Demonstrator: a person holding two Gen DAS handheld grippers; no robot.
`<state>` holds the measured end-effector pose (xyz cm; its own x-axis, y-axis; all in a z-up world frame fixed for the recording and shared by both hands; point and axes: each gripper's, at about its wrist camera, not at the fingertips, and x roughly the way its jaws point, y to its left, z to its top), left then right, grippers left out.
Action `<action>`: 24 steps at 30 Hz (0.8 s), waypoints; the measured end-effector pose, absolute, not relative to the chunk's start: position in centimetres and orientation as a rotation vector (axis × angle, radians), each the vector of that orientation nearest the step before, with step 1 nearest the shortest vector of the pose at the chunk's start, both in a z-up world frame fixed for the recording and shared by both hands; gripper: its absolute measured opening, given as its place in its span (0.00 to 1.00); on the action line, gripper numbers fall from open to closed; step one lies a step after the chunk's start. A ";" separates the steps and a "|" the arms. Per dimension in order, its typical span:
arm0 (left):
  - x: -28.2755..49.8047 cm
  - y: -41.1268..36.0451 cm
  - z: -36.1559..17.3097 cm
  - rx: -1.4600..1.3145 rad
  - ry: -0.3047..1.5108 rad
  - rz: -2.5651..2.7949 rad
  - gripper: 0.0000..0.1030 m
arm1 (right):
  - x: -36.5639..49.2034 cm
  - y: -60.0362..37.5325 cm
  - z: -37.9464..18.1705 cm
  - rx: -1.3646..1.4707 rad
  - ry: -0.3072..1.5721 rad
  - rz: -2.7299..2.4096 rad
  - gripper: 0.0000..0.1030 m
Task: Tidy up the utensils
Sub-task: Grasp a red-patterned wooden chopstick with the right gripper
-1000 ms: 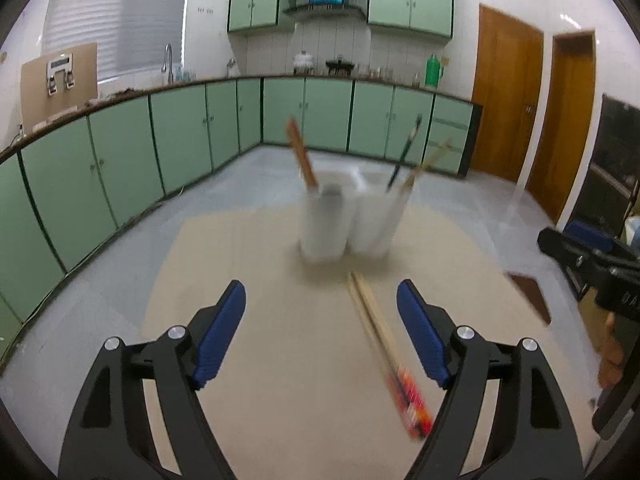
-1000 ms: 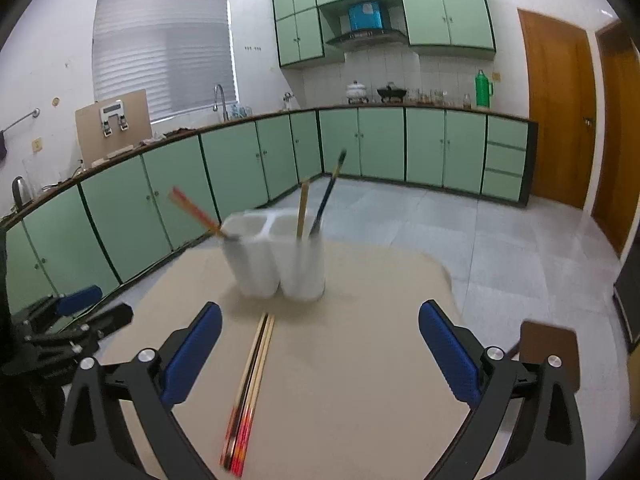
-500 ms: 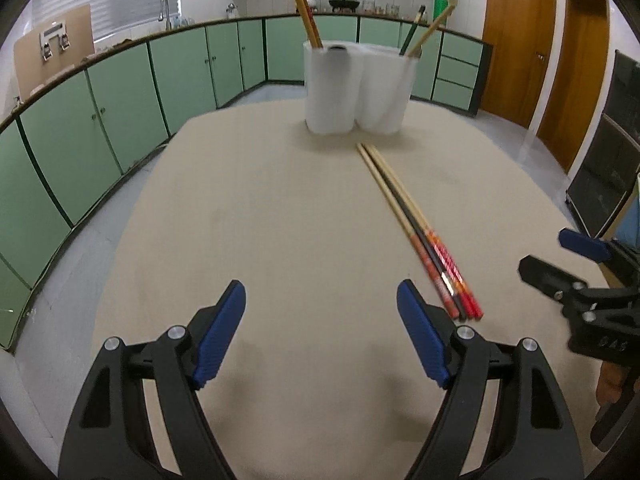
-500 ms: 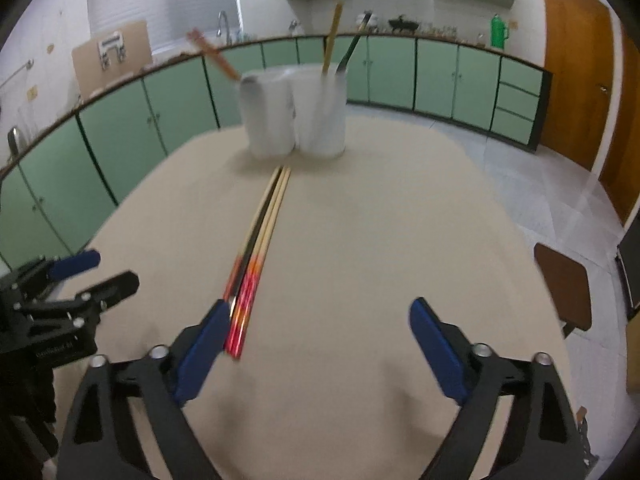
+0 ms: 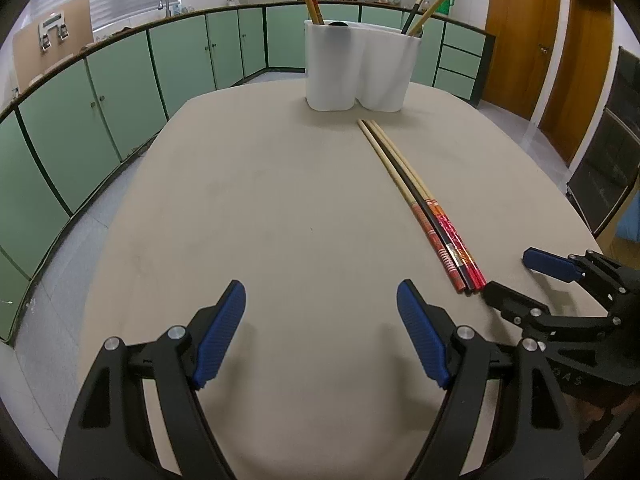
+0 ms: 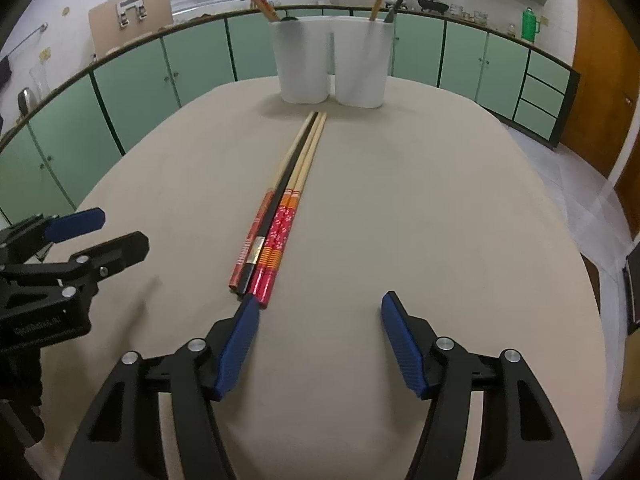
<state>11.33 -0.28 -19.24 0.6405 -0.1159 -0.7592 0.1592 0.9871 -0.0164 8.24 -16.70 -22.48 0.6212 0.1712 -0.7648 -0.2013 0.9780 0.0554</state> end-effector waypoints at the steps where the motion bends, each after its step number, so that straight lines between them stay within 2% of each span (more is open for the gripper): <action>1: 11.3 -0.4 -19.3 0.054 0.862 -0.159 0.74 | 8.3 -16.6 -22.5 -0.043 0.874 0.214 0.61; 14: 11.4 -0.7 -19.7 0.056 0.868 -0.162 0.74 | 8.2 -18.2 -22.2 -0.006 0.862 0.177 0.57; 19: 11.4 -0.7 -19.7 0.057 0.870 -0.163 0.74 | 8.6 -17.5 -22.4 -0.012 0.868 0.202 0.45; 22: 11.3 -0.8 -19.6 0.057 0.870 -0.164 0.74 | 9.1 -17.2 -22.4 -0.011 0.868 0.211 0.30; 24: 11.4 -1.1 -19.6 0.058 0.870 -0.168 0.74 | 9.4 -17.1 -22.4 -0.013 0.867 0.221 0.14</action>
